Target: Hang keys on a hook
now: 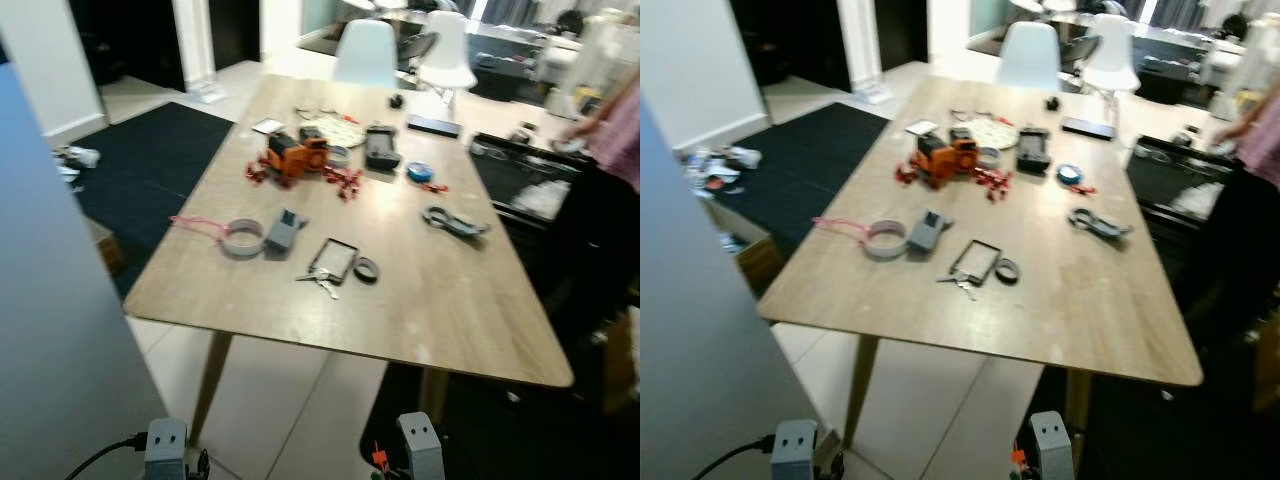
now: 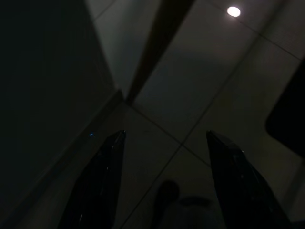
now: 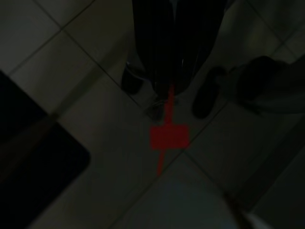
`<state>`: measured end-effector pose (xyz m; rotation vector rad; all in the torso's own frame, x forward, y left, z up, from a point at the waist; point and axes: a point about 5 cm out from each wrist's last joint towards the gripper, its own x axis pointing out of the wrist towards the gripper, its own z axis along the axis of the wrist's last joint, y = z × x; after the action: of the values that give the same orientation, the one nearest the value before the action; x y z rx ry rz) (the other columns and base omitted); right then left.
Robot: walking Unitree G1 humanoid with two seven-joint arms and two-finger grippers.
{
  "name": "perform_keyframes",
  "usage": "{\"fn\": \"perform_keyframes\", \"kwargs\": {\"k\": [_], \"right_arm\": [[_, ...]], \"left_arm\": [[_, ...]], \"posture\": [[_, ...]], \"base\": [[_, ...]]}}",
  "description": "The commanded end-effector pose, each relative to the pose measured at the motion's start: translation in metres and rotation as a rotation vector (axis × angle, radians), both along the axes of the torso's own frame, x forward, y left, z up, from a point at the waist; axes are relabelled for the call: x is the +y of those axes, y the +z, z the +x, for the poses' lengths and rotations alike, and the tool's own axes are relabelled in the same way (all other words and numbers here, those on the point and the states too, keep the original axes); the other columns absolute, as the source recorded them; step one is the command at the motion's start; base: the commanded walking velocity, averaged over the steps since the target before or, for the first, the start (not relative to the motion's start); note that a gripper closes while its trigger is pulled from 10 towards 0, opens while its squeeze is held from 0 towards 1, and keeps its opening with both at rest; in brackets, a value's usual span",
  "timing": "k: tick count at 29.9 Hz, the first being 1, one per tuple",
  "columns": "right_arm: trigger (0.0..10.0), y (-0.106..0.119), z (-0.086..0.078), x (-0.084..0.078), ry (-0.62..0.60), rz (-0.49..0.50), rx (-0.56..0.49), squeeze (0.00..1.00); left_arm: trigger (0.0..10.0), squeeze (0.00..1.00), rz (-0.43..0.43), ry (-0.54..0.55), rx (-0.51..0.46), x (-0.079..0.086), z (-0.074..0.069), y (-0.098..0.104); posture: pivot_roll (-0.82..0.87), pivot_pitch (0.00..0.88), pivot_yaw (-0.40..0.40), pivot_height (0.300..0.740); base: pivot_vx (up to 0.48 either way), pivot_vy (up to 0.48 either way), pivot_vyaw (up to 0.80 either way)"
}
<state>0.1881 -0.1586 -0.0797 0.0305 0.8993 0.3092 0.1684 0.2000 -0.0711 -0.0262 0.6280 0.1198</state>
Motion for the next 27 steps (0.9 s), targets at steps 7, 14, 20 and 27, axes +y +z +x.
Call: {"fn": "perform_keyframes", "kwargs": {"k": [7, 14, 20, 27], "right_arm": [[10.0, -0.0002, -0.0012, -0.0032, 0.032, -0.022, 0.0, 0.0], [10.0, 0.0011, 0.0014, -0.0031, 0.047, -0.028, -0.006, 0.0], [10.0, 0.0029, 0.005, -0.0007, 0.063, -0.028, -0.018, 0.0], [10.0, 0.0036, 0.0062, 0.0006, 0.076, -0.028, -0.021, 0.0]], "left_arm": [[10.0, 0.0, 0.008, -0.005, 0.022, 0.002, -0.0073, -0.0033], [10.0, 0.0, 0.01, -0.001, 0.022, 0.0033, -0.0079, -0.0033], [10.0, 0.0, 0.012, 0.001, 0.019, 0.0042, -0.008, -0.003], [10.0, 0.0, 0.013, 0.003, 0.014, 0.0039, -0.0077, -0.0025]], "posture": [[0.09, 0.046, -0.072, 0.74], [0.09, 0.046, -0.074, 0.74], [0.08, 0.05, -0.074, 0.74], [0.08, 0.051, -0.076, 0.74]], "base": [[0.0, 0.0, 0.8], [0.0, 0.0, 0.8], [0.0, 0.0, 0.8], [0.0, 0.0, 0.8]]}}
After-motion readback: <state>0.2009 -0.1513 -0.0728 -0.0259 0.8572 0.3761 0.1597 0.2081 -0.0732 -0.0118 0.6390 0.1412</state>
